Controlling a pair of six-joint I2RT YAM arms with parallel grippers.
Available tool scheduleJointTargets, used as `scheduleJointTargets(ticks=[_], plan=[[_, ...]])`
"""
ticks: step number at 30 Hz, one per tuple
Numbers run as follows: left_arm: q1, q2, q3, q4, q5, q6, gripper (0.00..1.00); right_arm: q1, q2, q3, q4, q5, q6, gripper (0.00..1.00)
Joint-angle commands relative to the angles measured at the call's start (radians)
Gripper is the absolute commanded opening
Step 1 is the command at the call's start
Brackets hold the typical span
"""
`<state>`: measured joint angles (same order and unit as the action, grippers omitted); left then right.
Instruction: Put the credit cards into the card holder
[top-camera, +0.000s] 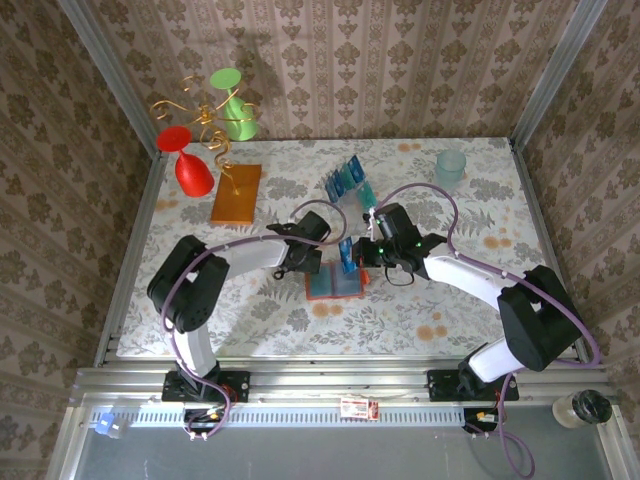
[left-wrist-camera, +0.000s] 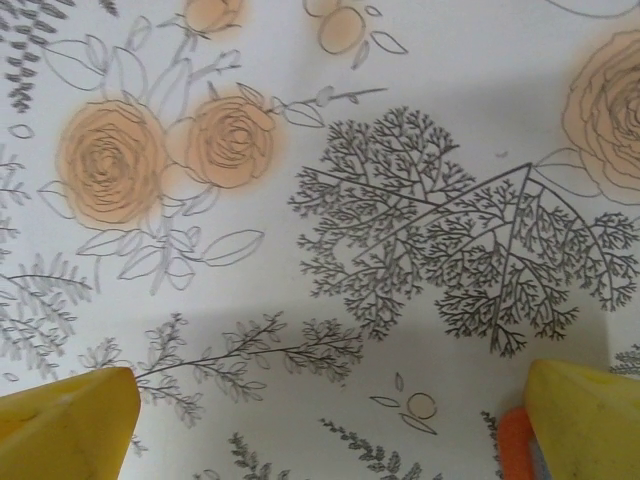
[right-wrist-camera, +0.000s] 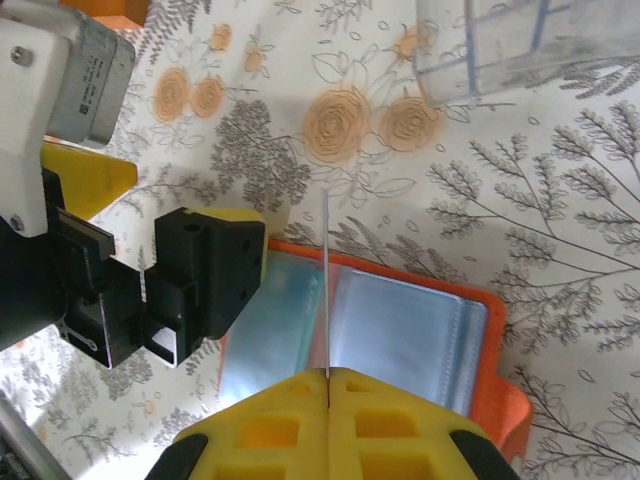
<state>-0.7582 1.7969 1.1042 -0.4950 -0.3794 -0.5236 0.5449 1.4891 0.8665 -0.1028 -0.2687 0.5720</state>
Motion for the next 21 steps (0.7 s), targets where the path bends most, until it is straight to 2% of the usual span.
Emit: scheduleJointTargets(ticks=[1, 9, 21], plan=[[0.015, -0.084, -0.001, -0.043, -0.032, -0.006, 1.00, -0.003, -0.030, -0.047, 0.077, -0.035, 0.037, 0.00], [-0.034, -0.213, -0.102, 0.043, 0.055, -0.033, 1.00, -0.006, -0.056, -0.174, 0.280, -0.048, 0.147, 0.00], [-0.115, -0.268, -0.255, 0.188, 0.087, -0.087, 1.00, -0.005, -0.066, -0.259, 0.407, -0.029, 0.222, 0.00]])
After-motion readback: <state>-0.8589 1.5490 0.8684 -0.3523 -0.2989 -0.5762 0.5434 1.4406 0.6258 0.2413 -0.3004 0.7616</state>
